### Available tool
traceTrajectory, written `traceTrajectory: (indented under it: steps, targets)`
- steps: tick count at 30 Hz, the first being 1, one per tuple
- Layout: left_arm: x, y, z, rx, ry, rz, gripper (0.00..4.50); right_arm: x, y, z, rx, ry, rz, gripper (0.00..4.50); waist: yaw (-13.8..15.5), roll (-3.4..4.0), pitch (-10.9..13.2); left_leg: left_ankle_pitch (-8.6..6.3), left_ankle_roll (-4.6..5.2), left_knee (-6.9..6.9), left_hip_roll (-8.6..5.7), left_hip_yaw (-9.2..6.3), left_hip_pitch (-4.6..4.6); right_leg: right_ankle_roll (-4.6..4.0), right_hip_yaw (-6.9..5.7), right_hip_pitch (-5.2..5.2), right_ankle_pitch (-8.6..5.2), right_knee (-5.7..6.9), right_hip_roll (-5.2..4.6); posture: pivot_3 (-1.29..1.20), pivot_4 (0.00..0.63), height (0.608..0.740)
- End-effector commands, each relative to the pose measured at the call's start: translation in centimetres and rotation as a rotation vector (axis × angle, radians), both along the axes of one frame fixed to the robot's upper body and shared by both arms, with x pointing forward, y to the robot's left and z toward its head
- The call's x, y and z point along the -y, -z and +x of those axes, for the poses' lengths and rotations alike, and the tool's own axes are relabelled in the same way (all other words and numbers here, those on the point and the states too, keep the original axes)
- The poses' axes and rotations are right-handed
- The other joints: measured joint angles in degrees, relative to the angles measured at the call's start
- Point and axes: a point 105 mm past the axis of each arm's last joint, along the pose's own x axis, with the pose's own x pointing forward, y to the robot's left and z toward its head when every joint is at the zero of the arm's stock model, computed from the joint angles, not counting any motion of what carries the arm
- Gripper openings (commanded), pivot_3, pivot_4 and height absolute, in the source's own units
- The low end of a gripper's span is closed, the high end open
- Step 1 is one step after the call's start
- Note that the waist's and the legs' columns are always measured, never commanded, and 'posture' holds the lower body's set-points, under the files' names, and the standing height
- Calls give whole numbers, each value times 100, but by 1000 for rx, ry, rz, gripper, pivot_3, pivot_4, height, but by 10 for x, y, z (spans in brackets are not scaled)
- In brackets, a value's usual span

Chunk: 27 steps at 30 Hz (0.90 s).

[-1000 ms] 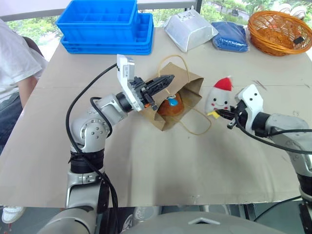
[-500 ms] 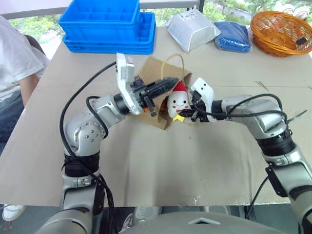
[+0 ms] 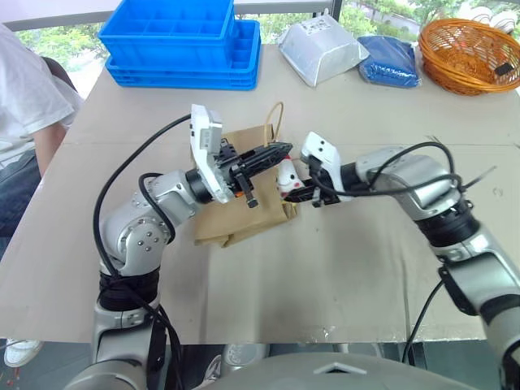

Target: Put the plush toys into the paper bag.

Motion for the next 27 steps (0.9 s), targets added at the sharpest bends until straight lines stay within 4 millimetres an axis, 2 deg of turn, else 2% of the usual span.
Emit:
traceTrajectory:
  steps: [1,5,9,13,16,19,22,27]
  targets:
    - [1,-18,-2,96,14,2,0,-12,-6,-13,79,-113,-12,70,-35,0,0,0,0,0,2,2,1,0,0,0,0,1,2,0,150,740]
    - [12,-26,-6,115,58,-10,0,-25,2,-16,112,-175,-57,70,-40,0,0,0,-1,-1,13,3,6,-1,0,-1,0,5,13,0,150,740]
    - [18,-25,-9,116,86,-5,0,-41,7,-14,183,-243,-100,70,-26,0,0,1,-2,-1,10,5,5,0,2,-2,0,5,9,0,150,740]
    - [19,-17,-13,108,94,14,0,-64,-7,-15,297,-320,-3,70,-15,0,0,1,-3,0,8,1,3,0,0,-2,0,2,7,0,150,740]
    - [17,-14,-14,97,85,14,0,-70,-9,-15,349,-351,43,1013,-15,0,0,0,-3,-2,9,-1,3,0,-2,-3,0,2,7,0,150,740]
    - [13,-7,-14,82,67,20,0,-70,-7,-17,403,-363,66,2518,-8,1,0,0,-4,-2,8,-1,3,0,-2,-2,0,2,4,0,150,740]
    - [8,-3,-14,73,47,28,0,-64,-9,-14,439,-328,82,3691,-11,1,1,0,-4,-2,6,-1,2,0,-2,-3,0,2,3,0,150,740]
    - [-5,3,-12,78,14,69,0,-26,-11,-14,446,-210,56,3691,4,2,1,0,-4,-2,4,-4,0,-1,-7,-3,0,2,0,0,150,740]
